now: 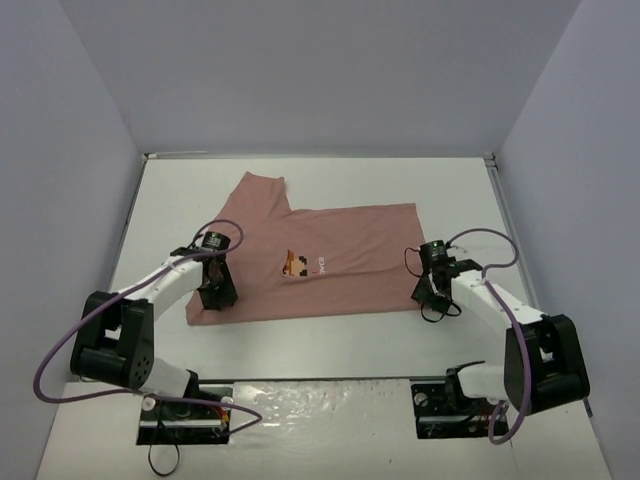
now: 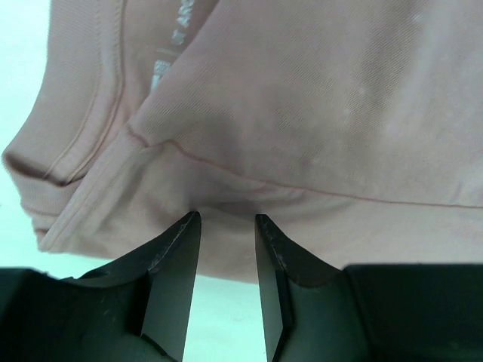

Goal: Fold and stack the t-shirts
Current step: Fold the flattened tshirt in 1/3 of the way, then grap the side of the flattened tshirt furthest away from the robot with both arms, then fold the other side of the tshirt into a rectangle

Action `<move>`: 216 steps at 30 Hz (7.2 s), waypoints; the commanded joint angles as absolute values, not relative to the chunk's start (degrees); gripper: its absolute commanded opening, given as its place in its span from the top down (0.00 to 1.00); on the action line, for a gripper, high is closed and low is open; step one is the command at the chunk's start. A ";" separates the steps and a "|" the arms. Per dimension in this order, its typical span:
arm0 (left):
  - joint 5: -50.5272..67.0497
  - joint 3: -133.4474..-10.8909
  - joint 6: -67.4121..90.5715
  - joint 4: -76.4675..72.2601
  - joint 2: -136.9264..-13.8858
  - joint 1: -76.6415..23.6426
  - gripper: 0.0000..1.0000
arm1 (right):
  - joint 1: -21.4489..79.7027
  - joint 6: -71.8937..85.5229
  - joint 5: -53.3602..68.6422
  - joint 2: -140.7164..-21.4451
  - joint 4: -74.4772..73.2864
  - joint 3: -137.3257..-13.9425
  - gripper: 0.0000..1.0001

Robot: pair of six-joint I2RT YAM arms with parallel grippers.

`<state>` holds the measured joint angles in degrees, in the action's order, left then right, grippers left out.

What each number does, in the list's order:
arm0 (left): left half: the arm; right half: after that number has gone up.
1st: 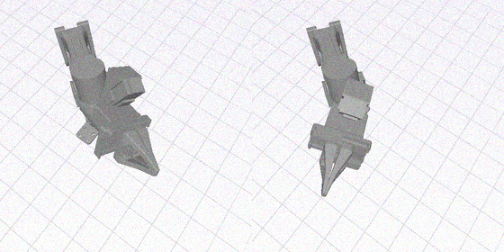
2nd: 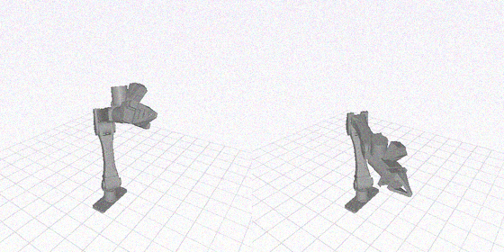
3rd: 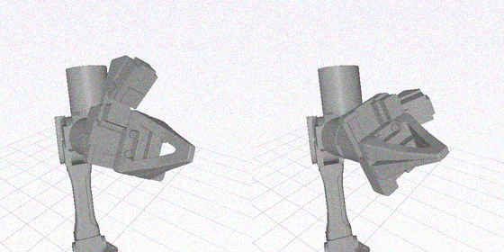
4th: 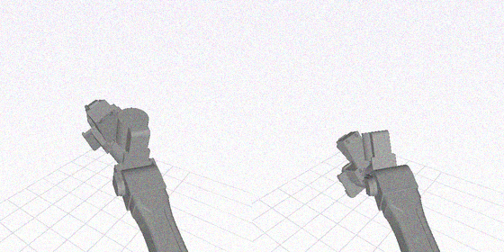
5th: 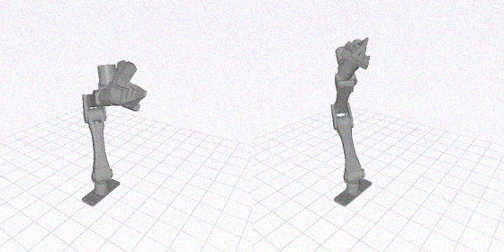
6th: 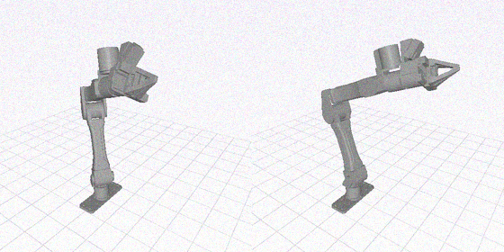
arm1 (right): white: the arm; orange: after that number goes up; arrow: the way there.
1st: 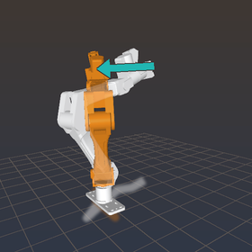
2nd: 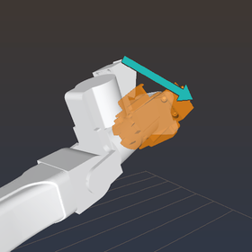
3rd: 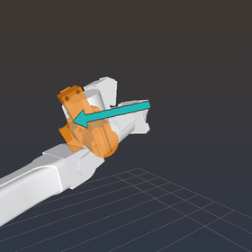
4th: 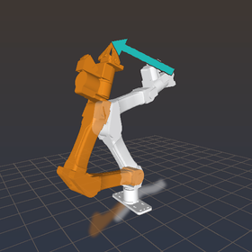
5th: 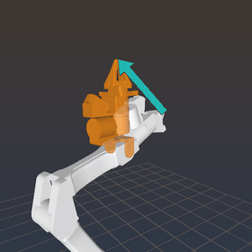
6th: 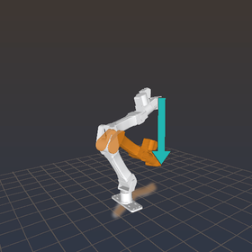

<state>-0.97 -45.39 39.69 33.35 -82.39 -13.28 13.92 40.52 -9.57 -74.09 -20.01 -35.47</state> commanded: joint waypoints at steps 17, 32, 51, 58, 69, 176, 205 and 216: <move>-1.63 -85.99 28.26 35.84 -106.29 -10.67 0.68 | 18.32 20.22 -12.24 -103.83 -13.61 -75.23 0.58; 2.18 -72.95 33.46 29.71 -110.83 -8.79 0.68 | 15.21 22.50 -10.31 -106.98 -7.60 -62.01 0.58; 4.75 -72.93 30.90 35.58 -94.48 -7.73 0.68 | 15.21 25.04 -11.79 -92.55 -17.67 -62.52 0.58; 6.94 -97.48 19.68 35.86 -107.06 -3.45 0.68 | 15.21 21.85 -7.84 -94.26 -17.67 -74.01 0.58; 18.83 -124.20 12.11 35.10 -130.26 -2.99 0.67 | 15.12 18.58 -5.57 -98.35 -17.54 -79.28 0.58; 24.30 -120.47 13.05 28.78 -119.85 -1.32 1.00 | 4.17 13.01 -8.57 -117.29 -15.69 -90.53 1.00; 12.58 -82.01 18.43 26.64 -87.65 -3.45 1.00 | 9.04 19.88 -14.29 -102.17 -15.47 -73.16 1.00; 11.36 -69.00 19.96 28.19 -77.76 -5.36 1.00 | 8.88 19.76 -23.30 -100.99 -15.28 -71.06 1.00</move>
<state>12.87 -71.84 19.05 28.60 -81.34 -5.15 9.06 19.46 -15.89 -104.36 -15.55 -70.23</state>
